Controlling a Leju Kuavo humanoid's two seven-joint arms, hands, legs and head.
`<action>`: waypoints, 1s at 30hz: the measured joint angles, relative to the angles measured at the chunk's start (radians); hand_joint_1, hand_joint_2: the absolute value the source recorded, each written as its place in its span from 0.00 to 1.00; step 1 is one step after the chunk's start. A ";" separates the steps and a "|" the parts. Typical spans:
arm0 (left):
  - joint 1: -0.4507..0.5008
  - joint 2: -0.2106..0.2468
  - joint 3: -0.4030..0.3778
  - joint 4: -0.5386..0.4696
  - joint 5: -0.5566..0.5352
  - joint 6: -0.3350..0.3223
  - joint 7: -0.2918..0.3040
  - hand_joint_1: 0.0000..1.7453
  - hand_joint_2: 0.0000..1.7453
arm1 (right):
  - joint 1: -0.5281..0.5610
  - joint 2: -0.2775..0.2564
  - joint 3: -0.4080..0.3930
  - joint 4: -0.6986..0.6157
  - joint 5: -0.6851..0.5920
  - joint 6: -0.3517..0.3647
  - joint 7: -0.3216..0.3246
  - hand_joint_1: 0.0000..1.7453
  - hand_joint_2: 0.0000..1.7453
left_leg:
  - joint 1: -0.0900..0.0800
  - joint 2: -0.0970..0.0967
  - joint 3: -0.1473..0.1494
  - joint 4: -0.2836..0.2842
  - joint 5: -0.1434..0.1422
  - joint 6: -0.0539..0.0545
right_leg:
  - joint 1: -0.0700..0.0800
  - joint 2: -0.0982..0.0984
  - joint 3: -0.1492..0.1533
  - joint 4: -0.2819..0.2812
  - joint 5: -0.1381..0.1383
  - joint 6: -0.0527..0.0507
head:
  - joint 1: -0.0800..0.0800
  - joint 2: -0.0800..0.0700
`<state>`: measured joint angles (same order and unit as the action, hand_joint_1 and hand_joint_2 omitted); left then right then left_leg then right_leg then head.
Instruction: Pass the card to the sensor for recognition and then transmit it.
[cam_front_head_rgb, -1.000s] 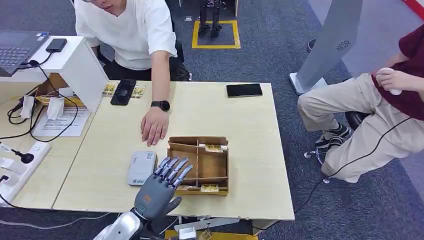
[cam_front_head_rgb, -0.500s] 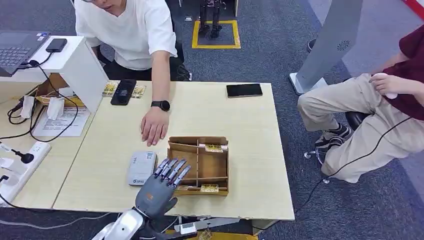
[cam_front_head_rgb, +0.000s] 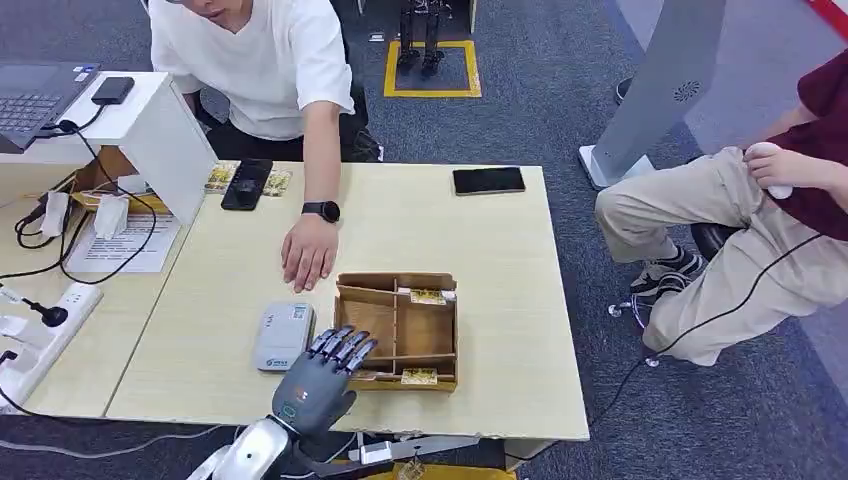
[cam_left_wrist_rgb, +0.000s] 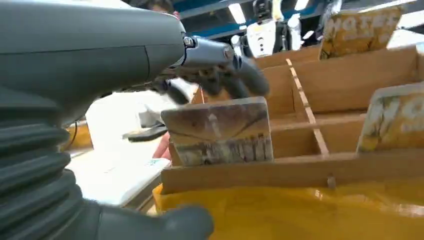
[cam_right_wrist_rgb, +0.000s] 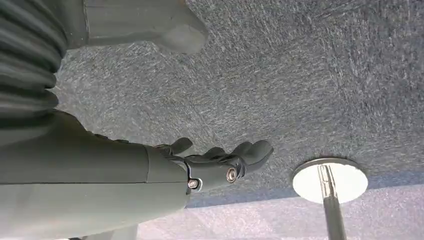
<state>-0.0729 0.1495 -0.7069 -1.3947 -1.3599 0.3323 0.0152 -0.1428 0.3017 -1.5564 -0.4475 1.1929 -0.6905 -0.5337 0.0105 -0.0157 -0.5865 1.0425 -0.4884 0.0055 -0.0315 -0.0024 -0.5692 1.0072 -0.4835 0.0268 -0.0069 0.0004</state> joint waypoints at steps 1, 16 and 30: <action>0.002 -0.001 0.000 0.000 0.006 0.016 -0.004 1.00 1.00 | 0.000 0.000 0.000 0.000 -0.001 0.000 0.000 0.00 1.00 | 0.000 0.000 0.000 0.000 0.000 0.000 | 0.000 0.000 0.000 0.000 0.000 0.000 | 0.000 0.000; 0.016 -0.019 0.000 0.000 0.013 0.054 -0.010 1.00 1.00 | 0.001 0.000 0.001 0.000 -0.002 0.000 0.000 0.00 1.00 | 0.000 0.000 0.000 0.000 0.000 0.000 | 0.000 0.000 0.000 0.000 0.000 0.000 | 0.000 0.000; 0.022 -0.019 0.000 0.000 0.022 0.066 -0.018 1.00 1.00 | 0.001 0.000 0.007 0.000 -0.002 0.000 0.000 0.00 1.00 | 0.000 0.000 0.000 0.000 0.000 0.000 | 0.000 0.000 0.000 0.000 0.000 0.000 | 0.000 0.000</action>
<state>-0.0510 0.1305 -0.7069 -1.3947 -1.3374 0.3979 -0.0023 -0.1420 0.3017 -1.5492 -0.4475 1.1906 -0.6905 -0.5337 0.0105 -0.0158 -0.5866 1.0425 -0.4884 0.0055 -0.0315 -0.0026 -0.5689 1.0072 -0.4835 0.0268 -0.0069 0.0004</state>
